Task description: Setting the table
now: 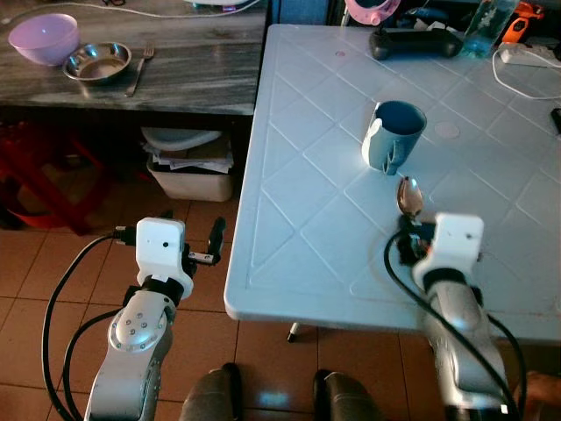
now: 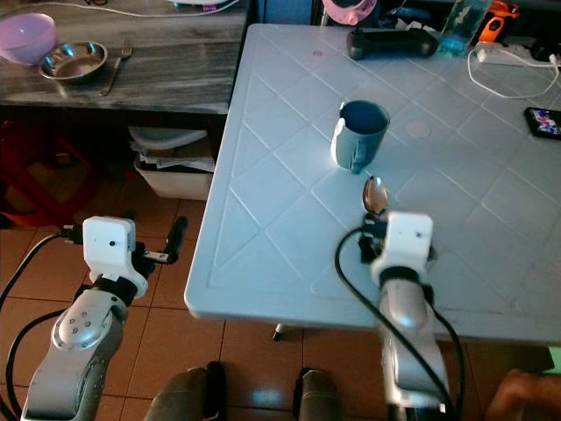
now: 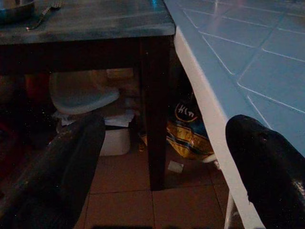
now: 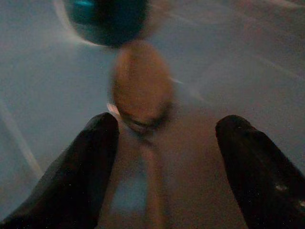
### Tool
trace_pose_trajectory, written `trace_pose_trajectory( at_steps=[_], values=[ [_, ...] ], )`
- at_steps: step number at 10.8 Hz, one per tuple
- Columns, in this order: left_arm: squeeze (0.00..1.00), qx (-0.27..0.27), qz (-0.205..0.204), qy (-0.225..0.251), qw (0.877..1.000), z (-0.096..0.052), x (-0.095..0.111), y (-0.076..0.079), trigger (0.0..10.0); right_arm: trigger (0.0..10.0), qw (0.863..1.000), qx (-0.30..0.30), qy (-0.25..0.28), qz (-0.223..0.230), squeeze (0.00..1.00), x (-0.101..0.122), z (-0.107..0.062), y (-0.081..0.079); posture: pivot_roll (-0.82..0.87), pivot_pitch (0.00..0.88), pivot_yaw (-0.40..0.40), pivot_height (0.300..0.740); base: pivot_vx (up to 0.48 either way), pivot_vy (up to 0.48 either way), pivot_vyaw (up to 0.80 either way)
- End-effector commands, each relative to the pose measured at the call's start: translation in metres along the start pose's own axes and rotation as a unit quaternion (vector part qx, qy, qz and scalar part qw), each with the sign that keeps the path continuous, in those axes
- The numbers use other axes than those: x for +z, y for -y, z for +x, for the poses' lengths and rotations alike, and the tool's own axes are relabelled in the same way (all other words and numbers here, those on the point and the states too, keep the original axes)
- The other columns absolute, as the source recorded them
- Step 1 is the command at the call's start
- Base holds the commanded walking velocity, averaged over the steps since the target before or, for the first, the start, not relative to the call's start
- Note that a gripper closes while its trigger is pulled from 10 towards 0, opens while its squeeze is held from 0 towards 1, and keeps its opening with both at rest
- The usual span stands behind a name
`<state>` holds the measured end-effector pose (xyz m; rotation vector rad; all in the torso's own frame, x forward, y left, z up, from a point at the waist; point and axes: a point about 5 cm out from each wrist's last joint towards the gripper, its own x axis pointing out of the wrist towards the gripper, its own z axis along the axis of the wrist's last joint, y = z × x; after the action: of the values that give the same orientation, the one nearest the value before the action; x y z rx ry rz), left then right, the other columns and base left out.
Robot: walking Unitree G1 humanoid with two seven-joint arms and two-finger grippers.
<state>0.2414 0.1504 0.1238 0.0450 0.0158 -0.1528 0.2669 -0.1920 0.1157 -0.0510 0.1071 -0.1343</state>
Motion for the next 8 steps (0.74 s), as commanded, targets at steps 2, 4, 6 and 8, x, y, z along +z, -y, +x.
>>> trace_pose_trajectory(
  at_steps=[2,4,6,8],
  values=[
    [0.00,0.006,0.003,-0.004,1.000,-0.004,0.001,-0.001,10.0,2.8,0.997,0.024,-0.071,0.012,0.00,-0.024,-0.004,0.001,0.02,0.233,0.009,0.740,0.000,0.000,0.00],
    [0.00,0.009,0.005,-0.005,1.000,-0.005,0.001,-0.003,10.0,4.5,0.994,0.027,-0.099,0.024,0.00,-0.034,-0.012,0.002,0.02,0.238,0.008,0.740,0.000,0.000,0.00],
    [0.00,0.009,0.007,-0.005,1.000,-0.006,0.002,-0.004,10.0,10.0,0.994,0.035,-0.102,0.024,0.00,-0.036,-0.025,0.002,0.02,0.242,0.008,0.740,0.000,0.000,0.00],
    [0.00,0.009,0.007,-0.005,1.000,-0.005,0.003,-0.005,10.0,10.0,0.994,0.038,-0.100,0.023,0.00,-0.037,-0.034,0.005,0.01,0.242,0.008,0.740,0.000,0.000,0.00]
  ],
)
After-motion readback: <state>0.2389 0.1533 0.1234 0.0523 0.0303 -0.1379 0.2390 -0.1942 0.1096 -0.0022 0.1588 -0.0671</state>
